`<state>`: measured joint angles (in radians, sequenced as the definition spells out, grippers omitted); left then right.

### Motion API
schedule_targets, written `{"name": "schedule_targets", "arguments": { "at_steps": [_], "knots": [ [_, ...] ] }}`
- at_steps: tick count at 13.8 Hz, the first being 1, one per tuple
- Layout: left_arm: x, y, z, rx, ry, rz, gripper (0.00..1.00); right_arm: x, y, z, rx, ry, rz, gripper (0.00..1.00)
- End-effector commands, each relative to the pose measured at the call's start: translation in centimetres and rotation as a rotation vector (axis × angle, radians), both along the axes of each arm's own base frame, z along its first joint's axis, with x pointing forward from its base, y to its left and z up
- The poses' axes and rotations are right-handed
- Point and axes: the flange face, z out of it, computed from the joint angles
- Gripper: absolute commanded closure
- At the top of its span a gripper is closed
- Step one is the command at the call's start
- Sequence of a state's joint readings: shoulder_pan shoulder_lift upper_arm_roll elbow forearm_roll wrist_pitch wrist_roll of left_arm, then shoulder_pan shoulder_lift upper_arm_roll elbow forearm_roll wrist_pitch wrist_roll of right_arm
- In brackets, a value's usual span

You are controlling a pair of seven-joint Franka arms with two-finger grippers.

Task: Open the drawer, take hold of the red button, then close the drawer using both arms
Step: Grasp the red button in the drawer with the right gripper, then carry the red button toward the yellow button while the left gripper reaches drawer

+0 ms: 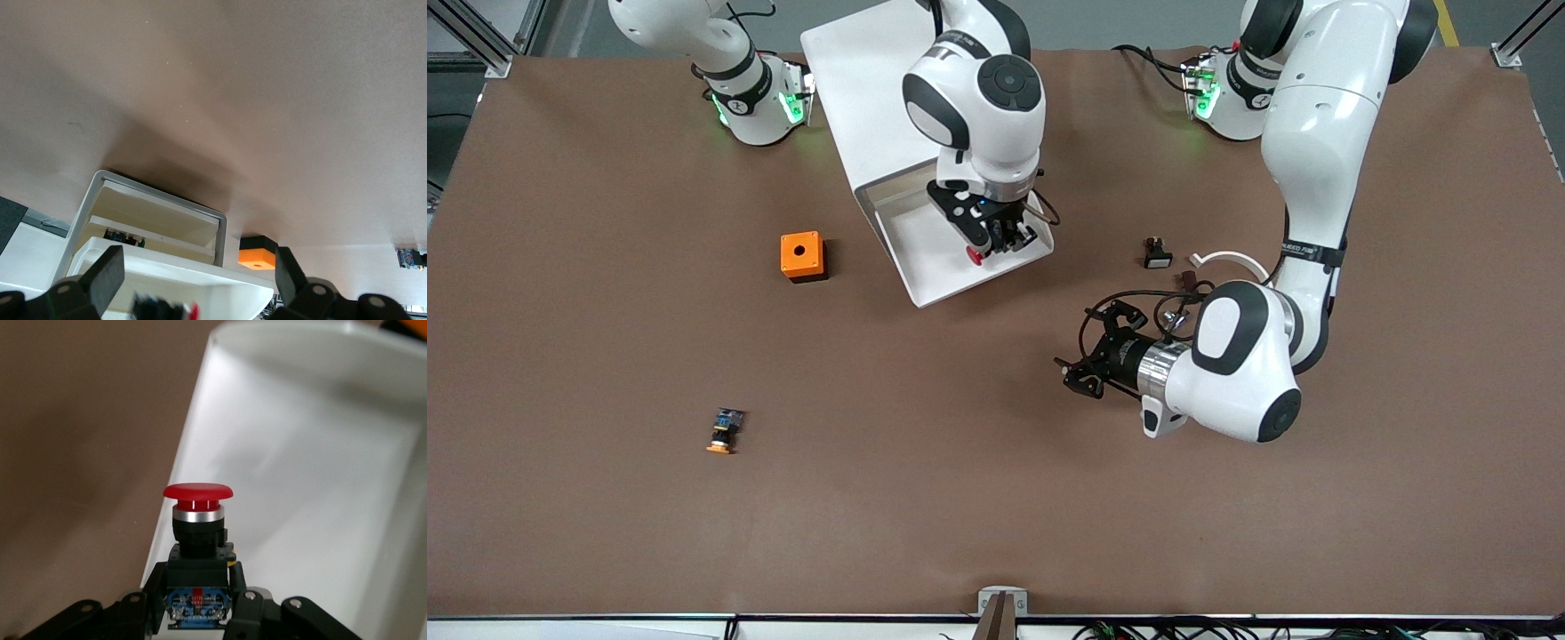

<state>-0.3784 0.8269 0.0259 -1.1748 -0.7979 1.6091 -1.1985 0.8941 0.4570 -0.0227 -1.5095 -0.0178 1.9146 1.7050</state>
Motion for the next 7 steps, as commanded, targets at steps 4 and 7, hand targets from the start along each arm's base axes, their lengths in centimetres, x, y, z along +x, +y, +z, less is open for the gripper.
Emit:
{"name": "schedule_targets", "arguments": {
  "at_steps": [4,7],
  "knots": [
    [-0.4,-1.2,1.5,0.005,-0.071,-0.027,0.01,11.8,-11.3,2.2,0.024,0.017,0.364,1.00],
    [-0.7,-2.1,3.7,-0.031,-0.168,-0.097,0.01,17.0,-19.4,-1.0,0.031,0.011,0.494,1.00]
  ]
}}
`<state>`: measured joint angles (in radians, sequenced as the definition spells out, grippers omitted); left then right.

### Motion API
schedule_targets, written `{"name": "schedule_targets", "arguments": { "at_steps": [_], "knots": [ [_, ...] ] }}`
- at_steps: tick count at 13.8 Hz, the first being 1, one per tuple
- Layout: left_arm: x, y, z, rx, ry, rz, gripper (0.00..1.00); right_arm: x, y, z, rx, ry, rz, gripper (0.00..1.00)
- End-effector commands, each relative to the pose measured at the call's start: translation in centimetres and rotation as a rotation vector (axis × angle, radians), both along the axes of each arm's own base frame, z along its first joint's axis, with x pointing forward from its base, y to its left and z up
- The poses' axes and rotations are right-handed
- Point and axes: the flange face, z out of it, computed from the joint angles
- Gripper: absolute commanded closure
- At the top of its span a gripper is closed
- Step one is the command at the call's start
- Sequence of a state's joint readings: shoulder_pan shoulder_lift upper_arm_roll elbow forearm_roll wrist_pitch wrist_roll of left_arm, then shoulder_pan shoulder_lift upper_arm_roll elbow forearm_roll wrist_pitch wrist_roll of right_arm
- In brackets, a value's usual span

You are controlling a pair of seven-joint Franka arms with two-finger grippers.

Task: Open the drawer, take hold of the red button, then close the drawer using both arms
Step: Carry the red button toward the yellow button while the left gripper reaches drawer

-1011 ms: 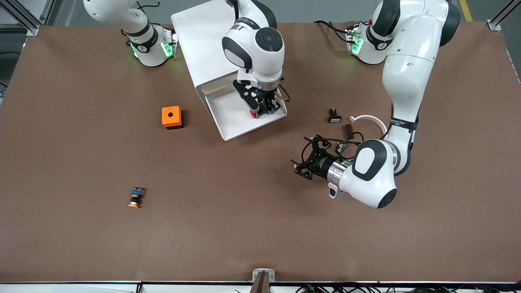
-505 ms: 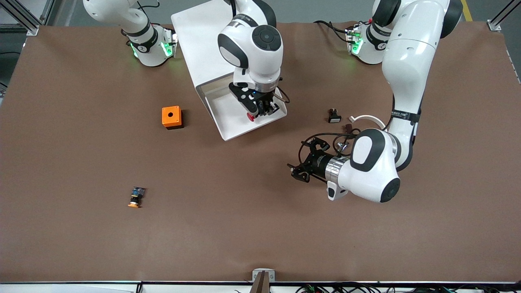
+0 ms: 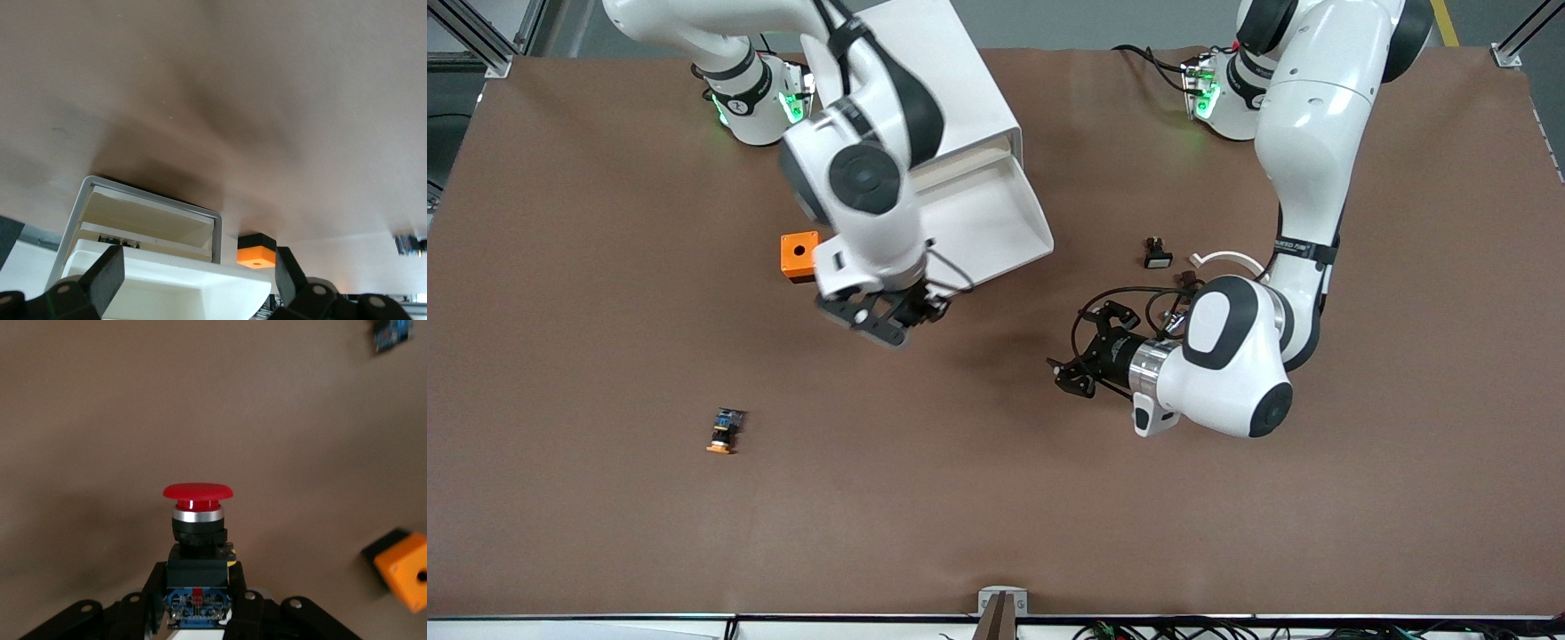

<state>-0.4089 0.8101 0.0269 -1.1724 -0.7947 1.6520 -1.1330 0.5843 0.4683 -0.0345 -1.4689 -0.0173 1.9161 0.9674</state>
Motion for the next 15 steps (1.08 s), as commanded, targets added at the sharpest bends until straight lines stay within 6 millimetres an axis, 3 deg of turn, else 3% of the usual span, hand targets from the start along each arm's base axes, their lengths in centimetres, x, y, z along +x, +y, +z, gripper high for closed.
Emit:
{"name": "schedule_targets", "arguments": {
  "at_steps": [1,4,7,12,15],
  "knots": [
    [-0.8,-1.1,3.6,0.012,-0.140,-0.094,0.01,3.3,-6.1,-3.5,0.012,0.002,0.115,1.00],
    [-2.2,-3.4,4.9,0.112,-0.304,-0.260,0.01,5.9,-13.2,-8.3,0.012,-0.014,0.187,1.00],
    [-2.9,-5.2,5.0,0.192,-0.397,-0.323,0.01,7.1,-17.8,-12.4,0.011,-0.020,0.275,1.00],
    [-3.8,-8.0,5.2,0.280,-0.550,-0.396,0.01,6.9,-20.4,-17.0,0.009,-0.035,0.271,1.00],
    [-5.7,-10.9,4.6,0.349,-0.638,-0.491,0.01,6.5,-21.9,-19.2,0.007,-0.020,0.251,0.99]
  ]
}}
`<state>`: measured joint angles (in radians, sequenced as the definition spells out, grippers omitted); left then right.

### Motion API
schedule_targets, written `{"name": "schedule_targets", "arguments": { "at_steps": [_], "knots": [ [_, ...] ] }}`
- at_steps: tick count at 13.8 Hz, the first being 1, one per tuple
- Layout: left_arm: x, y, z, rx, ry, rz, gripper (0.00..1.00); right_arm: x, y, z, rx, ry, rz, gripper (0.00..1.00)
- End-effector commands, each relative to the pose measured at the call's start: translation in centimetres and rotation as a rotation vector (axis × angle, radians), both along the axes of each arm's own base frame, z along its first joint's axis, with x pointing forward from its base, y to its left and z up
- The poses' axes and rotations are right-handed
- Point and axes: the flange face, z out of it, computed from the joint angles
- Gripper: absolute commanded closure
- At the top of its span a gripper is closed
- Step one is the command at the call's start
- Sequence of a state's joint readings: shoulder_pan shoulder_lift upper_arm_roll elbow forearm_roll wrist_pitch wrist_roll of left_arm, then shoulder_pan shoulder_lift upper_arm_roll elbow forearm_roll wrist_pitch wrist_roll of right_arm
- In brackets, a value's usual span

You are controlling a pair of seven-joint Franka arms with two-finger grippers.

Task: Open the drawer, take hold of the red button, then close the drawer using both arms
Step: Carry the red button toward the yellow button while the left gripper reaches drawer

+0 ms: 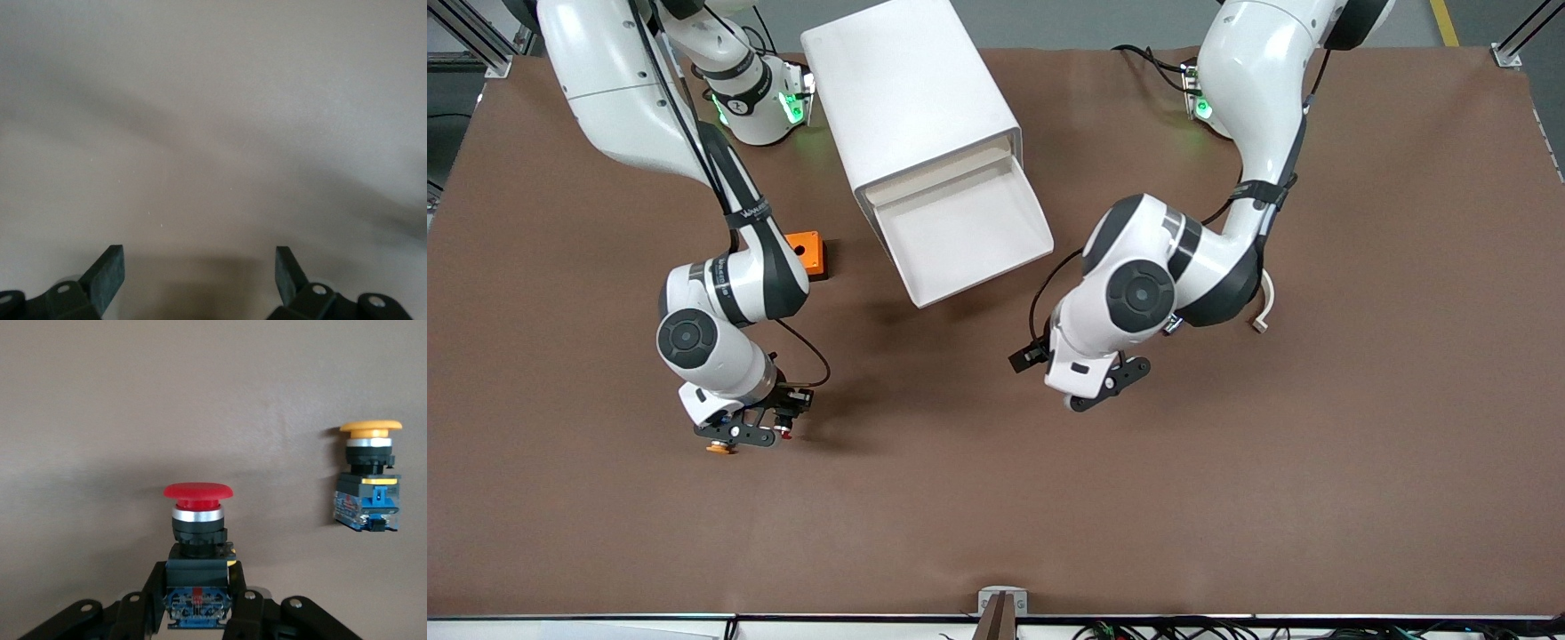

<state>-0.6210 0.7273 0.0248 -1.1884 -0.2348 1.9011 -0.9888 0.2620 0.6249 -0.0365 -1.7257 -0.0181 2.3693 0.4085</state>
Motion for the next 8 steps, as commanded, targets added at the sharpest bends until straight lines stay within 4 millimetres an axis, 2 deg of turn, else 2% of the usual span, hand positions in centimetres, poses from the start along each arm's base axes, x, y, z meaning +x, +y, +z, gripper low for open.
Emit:
{"name": "schedule_targets", "arguments": {
  "at_steps": [1,3,5,8],
  "knots": [
    [-1.9,-1.9,-0.6,0.041,-0.080,-0.070,0.01,-0.3,-1.0,-0.9,0.002,-0.009,0.004,0.99],
    [-3.5,-3.5,-2.3,0.052,-0.106,-0.095,0.01,0.1,-2.1,-1.4,0.002,-0.008,-0.012,0.99],
    [-4.5,-4.0,-3.4,0.079,-0.118,-0.114,0.01,0.5,-2.4,-1.7,0.001,-0.010,-0.016,0.99],
    [-6.8,-5.3,-3.1,0.072,-0.102,-0.124,0.01,1.2,-2.8,-2.4,0.001,-0.017,-0.008,0.99]
  ]
}}
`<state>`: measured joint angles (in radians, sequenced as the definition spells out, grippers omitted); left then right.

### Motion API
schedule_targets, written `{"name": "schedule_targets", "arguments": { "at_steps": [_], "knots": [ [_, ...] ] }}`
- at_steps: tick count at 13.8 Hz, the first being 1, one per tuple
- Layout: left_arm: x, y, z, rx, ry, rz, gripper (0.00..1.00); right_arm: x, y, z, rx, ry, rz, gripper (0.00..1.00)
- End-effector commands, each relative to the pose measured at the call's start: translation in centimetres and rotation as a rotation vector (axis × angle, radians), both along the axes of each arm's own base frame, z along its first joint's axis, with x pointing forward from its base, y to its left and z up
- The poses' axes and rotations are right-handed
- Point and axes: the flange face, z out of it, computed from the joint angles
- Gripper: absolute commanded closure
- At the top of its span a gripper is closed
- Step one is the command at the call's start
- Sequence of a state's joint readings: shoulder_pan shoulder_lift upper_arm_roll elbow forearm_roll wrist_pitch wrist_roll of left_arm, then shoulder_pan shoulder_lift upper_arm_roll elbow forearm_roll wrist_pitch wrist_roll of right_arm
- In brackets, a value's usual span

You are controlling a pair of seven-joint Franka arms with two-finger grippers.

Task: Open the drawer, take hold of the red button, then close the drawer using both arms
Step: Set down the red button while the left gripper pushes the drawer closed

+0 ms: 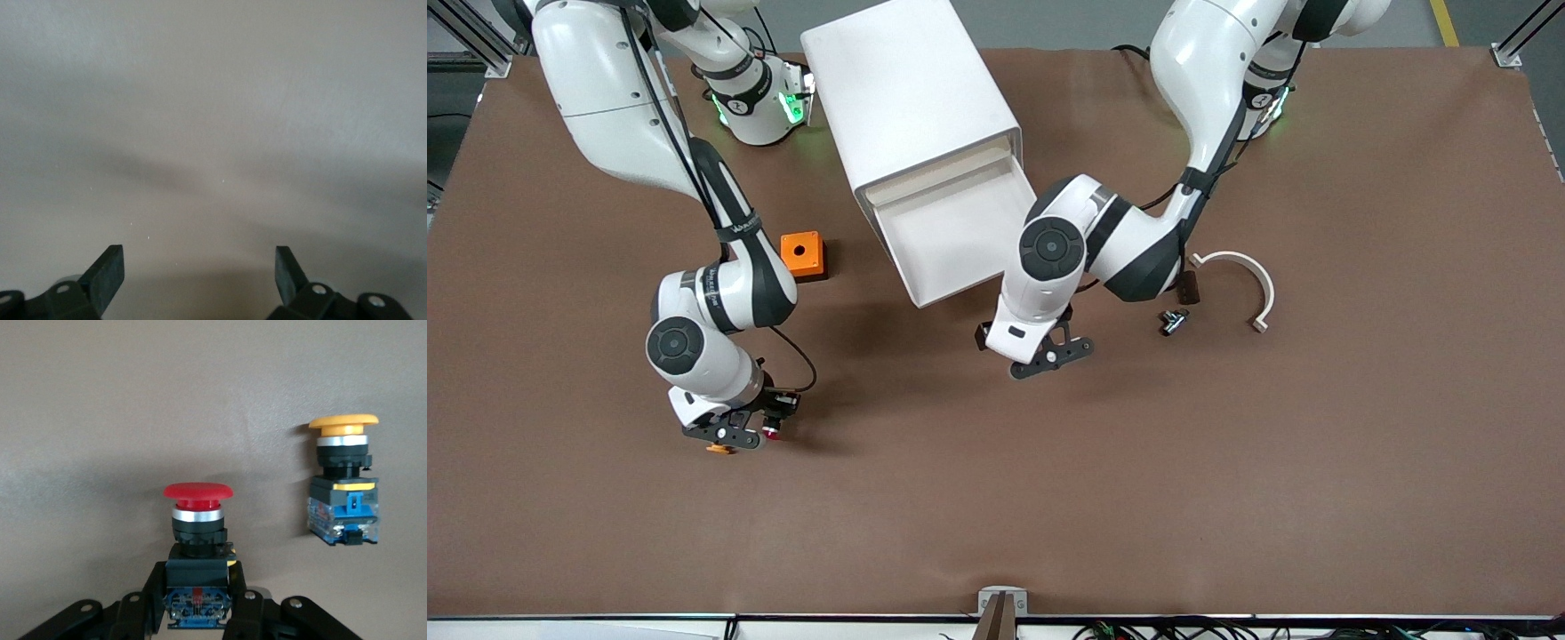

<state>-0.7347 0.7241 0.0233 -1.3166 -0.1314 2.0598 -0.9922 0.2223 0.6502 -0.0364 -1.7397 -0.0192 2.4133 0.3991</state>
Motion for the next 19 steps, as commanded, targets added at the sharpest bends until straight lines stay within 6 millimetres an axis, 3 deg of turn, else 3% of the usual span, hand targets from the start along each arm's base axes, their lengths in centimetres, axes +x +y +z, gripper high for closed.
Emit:
{"name": "schedule_targets", "arguments": {
  "at_steps": [1,4,5,6,7,11,16,19],
  "knots": [
    [-2.4,-0.3,1.4,0.006,0.001,0.017,0.01,1.1,0.0,-0.9,0.001,-0.022,0.024,0.99],
    [-4.2,-1.9,1.6,0.000,0.031,0.060,0.01,1.9,0.2,-1.6,0.003,-0.032,0.025,0.99],
    [-4.7,-2.4,1.7,-0.002,0.035,0.066,0.00,2.3,0.2,-1.5,0.004,-0.038,0.025,0.86],
    [-5.4,-3.0,1.7,-0.005,0.040,0.061,0.01,2.6,0.5,-1.0,0.006,-0.043,0.023,0.29],
    [-5.8,-3.4,1.5,-0.003,0.043,0.061,0.01,2.7,0.4,-0.6,0.008,-0.047,0.018,0.01],
    [-8.1,-4.6,0.3,0.018,0.061,0.035,0.00,3.0,-0.8,1.9,-0.011,0.022,0.042,0.00],
    [-10.4,-6.2,1.0,0.020,0.083,0.048,0.00,1.6,-4.5,10.9,-0.020,0.132,0.127,0.00],
    [-12.5,-7.5,0.9,0.028,0.121,0.047,0.01,0.3,-9.4,15.7,-0.009,0.188,0.186,0.00]
  ]
}}
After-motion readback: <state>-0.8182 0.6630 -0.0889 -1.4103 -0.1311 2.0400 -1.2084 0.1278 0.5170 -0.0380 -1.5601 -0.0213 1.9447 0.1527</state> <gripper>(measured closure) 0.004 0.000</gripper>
